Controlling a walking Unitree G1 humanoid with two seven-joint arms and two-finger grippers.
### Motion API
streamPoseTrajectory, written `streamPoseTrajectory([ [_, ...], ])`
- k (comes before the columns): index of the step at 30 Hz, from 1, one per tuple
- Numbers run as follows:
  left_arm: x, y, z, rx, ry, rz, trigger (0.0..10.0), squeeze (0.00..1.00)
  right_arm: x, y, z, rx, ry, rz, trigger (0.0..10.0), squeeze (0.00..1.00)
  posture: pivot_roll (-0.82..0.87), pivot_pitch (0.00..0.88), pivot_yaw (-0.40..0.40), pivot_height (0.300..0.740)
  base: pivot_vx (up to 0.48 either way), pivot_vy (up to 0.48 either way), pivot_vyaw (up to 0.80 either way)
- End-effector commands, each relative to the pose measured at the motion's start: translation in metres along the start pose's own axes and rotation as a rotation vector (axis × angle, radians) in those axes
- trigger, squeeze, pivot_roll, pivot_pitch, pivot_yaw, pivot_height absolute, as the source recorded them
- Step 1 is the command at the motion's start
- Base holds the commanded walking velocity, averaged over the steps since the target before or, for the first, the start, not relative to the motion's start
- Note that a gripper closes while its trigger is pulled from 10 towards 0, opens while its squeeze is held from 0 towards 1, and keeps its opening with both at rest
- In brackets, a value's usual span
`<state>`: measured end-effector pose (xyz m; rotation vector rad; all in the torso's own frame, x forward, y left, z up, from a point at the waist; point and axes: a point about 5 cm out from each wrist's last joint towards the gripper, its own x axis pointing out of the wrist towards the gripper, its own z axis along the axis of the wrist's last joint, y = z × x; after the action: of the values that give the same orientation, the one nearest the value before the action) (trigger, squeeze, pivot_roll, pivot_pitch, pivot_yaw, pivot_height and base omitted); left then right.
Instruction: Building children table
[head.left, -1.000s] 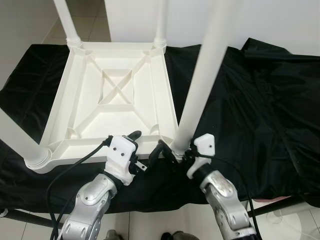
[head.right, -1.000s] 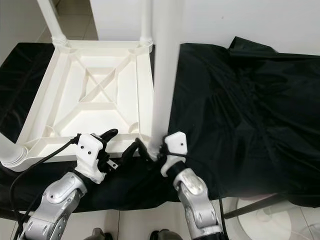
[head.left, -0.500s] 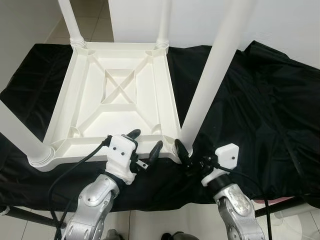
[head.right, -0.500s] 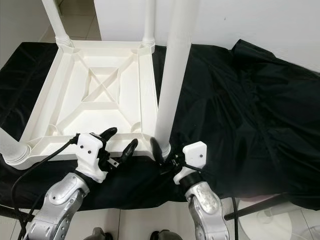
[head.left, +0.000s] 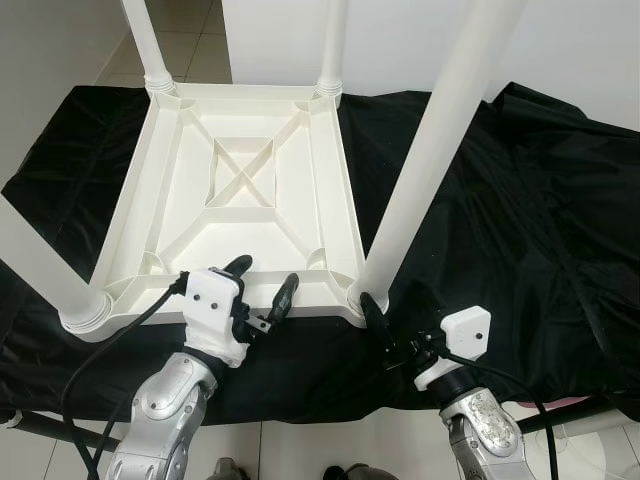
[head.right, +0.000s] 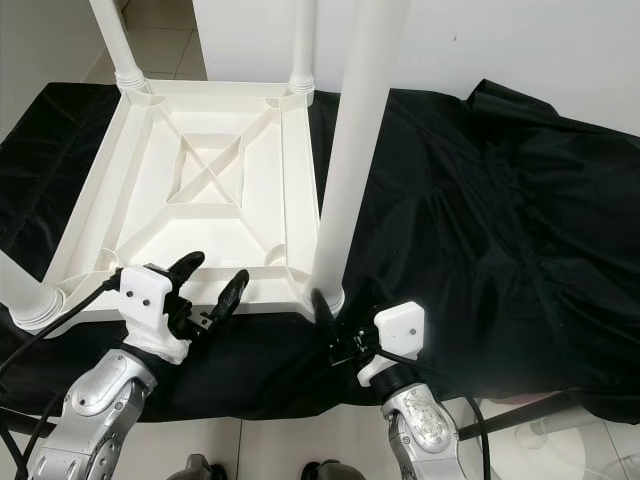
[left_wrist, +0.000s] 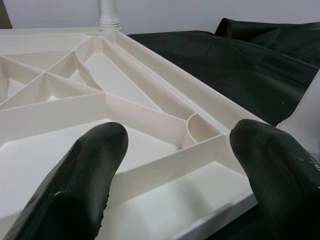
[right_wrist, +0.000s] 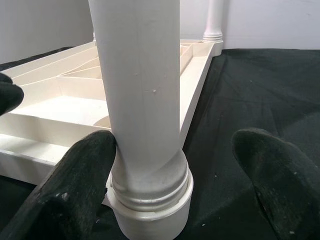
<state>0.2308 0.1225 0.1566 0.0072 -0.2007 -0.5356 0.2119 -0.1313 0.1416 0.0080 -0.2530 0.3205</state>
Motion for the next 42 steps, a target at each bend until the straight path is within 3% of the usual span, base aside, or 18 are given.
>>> streamPoseTrajectory([
  [1, -0.003, -0.002, 0.0, 0.003, -0.007, -0.005, 10.0, 0.0, -0.003, -0.001, -0.001, -0.004, 0.008, -0.017, 10.0, 0.0, -0.05, 0.163, -0.029, 0.74, 0.0, 0.0, 0.0],
  [12, -0.016, -0.005, 0.002, 0.075, 0.005, -0.116, 10.0, 0.0, -0.002, -0.001, -0.001, -0.008, 0.01, -0.005, 10.0, 0.0, -0.04, 0.17, -0.034, 0.74, 0.0, 0.0, 0.0],
  [29, -0.015, 0.003, 0.004, 0.099, -0.028, -0.035, 10.0, 0.0, 0.001, -0.001, -0.005, -0.009, 0.016, 0.014, 10.0, 0.0, -0.03, 0.157, -0.038, 0.74, 0.0, 0.0, 0.0],
  [42, 0.001, 0.013, 0.001, 0.125, -0.067, -0.004, 10.0, 0.0, 0.02, -0.002, -0.013, -0.018, 0.001, 0.054, 10.0, 0.0, 0.0, 0.072, -0.035, 0.74, 0.0, 0.0, 0.0],
])
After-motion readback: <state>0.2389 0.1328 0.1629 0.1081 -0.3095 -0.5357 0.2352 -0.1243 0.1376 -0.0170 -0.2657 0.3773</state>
